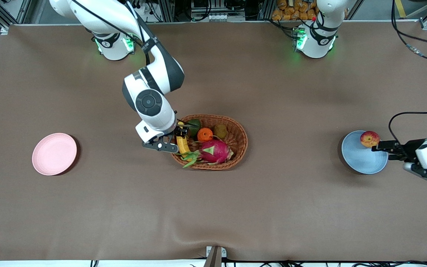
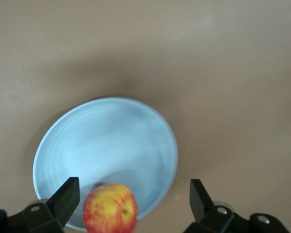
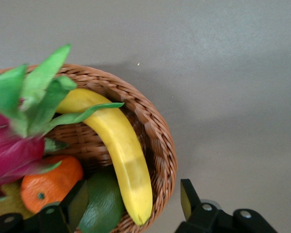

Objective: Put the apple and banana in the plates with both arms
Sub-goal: 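Grasp the yellow banana with the right gripper while the left gripper withdraws, then lift the banana with the right gripper and carry it to the pink plate, then lower the banana onto the pink plate and open the right gripper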

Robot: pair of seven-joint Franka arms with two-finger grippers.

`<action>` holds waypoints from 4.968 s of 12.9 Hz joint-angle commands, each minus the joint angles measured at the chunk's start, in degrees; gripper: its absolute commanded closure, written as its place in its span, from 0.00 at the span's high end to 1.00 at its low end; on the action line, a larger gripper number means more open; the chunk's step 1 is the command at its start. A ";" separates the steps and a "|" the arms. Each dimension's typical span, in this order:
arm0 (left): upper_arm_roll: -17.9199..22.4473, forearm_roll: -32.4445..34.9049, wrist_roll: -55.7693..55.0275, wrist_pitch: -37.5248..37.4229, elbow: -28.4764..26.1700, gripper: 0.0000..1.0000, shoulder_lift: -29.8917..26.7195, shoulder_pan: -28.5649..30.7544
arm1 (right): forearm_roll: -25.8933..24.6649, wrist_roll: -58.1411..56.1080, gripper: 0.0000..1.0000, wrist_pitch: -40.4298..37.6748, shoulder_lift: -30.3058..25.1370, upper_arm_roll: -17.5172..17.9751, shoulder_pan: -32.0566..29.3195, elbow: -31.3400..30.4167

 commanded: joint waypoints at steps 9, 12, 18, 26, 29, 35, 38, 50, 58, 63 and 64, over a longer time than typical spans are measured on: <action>-14.18 8.20 -34.34 -11.34 3.98 1.00 -16.52 -8.24 | -1.17 1.84 0.79 5.30 3.88 -0.47 3.08 -2.45; -14.79 11.11 -38.83 -16.61 3.72 1.00 -22.68 -9.04 | -1.17 1.84 0.70 6.44 4.93 -0.56 3.60 -2.45; -14.19 12.52 -38.31 -21.11 5.48 1.00 -27.26 -10.78 | -1.43 1.75 0.28 8.29 6.70 -0.56 3.78 -2.45; 21.30 2.94 -39.10 -22.96 -1.36 1.00 -37.18 -40.39 | -1.00 1.40 0.00 -9.96 4.16 -0.74 2.20 7.38; 22.64 2.85 -39.10 -20.94 -8.65 1.00 -42.10 -41.11 | -0.73 0.79 0.00 -15.51 0.38 -0.74 1.15 7.66; 23.35 3.82 -38.40 -19.97 -8.86 1.00 -42.83 -40.59 | -0.56 -5.07 0.00 -24.48 -9.10 -0.91 -6.22 7.40; 23.35 3.90 -38.31 -19.97 -8.68 1.00 -42.39 -40.41 | -0.56 -13.07 0.00 -26.25 -13.86 -0.91 -14.21 6.00; 22.73 3.90 -39.01 -22.69 -6.92 1.00 -42.29 -40.50 | -0.73 -45.07 0.00 -14.69 -14.84 -1.18 -43.23 -8.40; 21.85 3.90 -39.02 -22.61 -6.30 1.00 -42.56 -40.76 | -0.73 -60.36 0.00 3.70 -7.55 -1.09 -51.93 -14.58; 21.85 3.90 -39.02 -22.52 -6.30 1.00 -42.47 -40.76 | -0.56 -61.79 0.00 6.70 -4.12 -1.00 -53.61 -14.75; 21.94 3.82 -39.02 -22.43 -6.30 1.00 -42.38 -40.76 | -0.56 -61.79 0.00 6.70 -3.24 -0.91 -53.70 -14.75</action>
